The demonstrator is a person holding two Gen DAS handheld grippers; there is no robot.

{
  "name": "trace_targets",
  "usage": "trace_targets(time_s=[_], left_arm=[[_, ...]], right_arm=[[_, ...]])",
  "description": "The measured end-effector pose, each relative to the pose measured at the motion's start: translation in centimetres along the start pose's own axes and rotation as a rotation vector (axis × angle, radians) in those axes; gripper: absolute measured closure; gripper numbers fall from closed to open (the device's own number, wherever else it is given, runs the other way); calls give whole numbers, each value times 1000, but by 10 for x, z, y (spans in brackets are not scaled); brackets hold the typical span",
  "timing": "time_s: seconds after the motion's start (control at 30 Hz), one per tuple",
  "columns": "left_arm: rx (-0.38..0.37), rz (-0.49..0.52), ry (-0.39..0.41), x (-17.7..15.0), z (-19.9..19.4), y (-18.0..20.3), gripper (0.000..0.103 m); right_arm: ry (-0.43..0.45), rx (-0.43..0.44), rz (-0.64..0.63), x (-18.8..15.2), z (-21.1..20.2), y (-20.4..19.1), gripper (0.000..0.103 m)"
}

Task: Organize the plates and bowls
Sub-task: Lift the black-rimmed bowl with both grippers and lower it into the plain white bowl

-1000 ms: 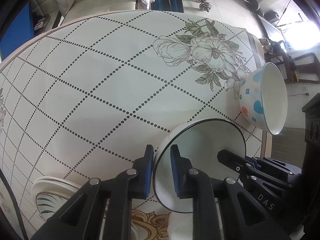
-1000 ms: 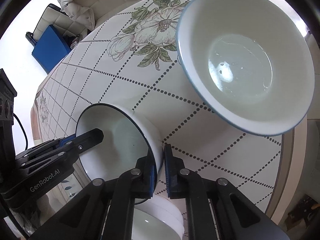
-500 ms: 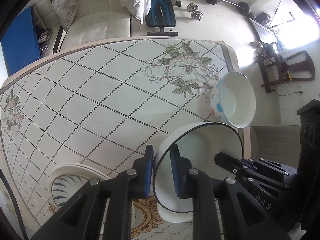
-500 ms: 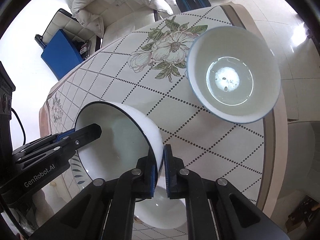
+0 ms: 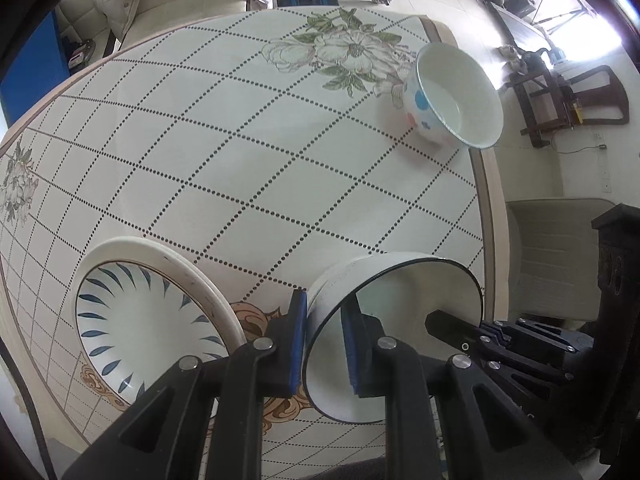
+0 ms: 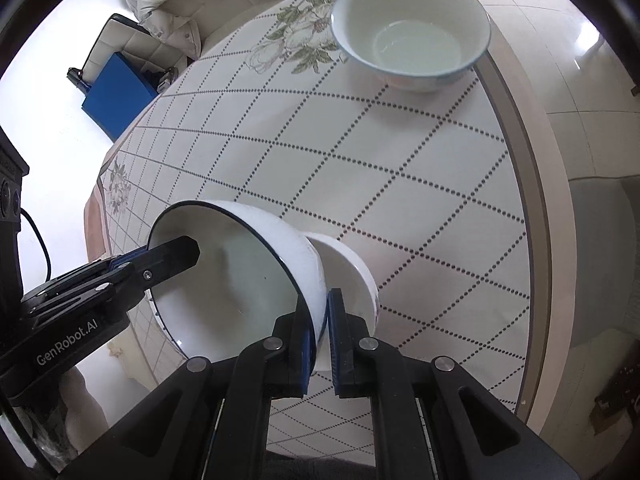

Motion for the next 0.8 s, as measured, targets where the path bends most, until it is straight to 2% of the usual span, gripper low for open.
trace_targets(time_s=[0.2,0.37,0.6,0.8], left_arm=[[57,29,-27,-12,24,4,88],[88,41,-29,-14,32,6,88],[133,57,-34,-12,37,8,88],[123,32,-52,-17,44,0,88]], right_arm=[[-43,-60,-25,-20,24,7,94],[-63,-91,-30,-24,35,11,94],[-92,-99,-8,-14,39,11,94],[-118,-69,36,-13,39,14,93]])
Point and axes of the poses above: each gripper's, at about its wrist camera, not at the fingertips, and z roughly the way its jaws point, y to its right, x to its top, the point moved 4 cm from there along z, roughly the way its jaws point, and after that the axes turned 7 degrees about -z, right-handed, at the moved point
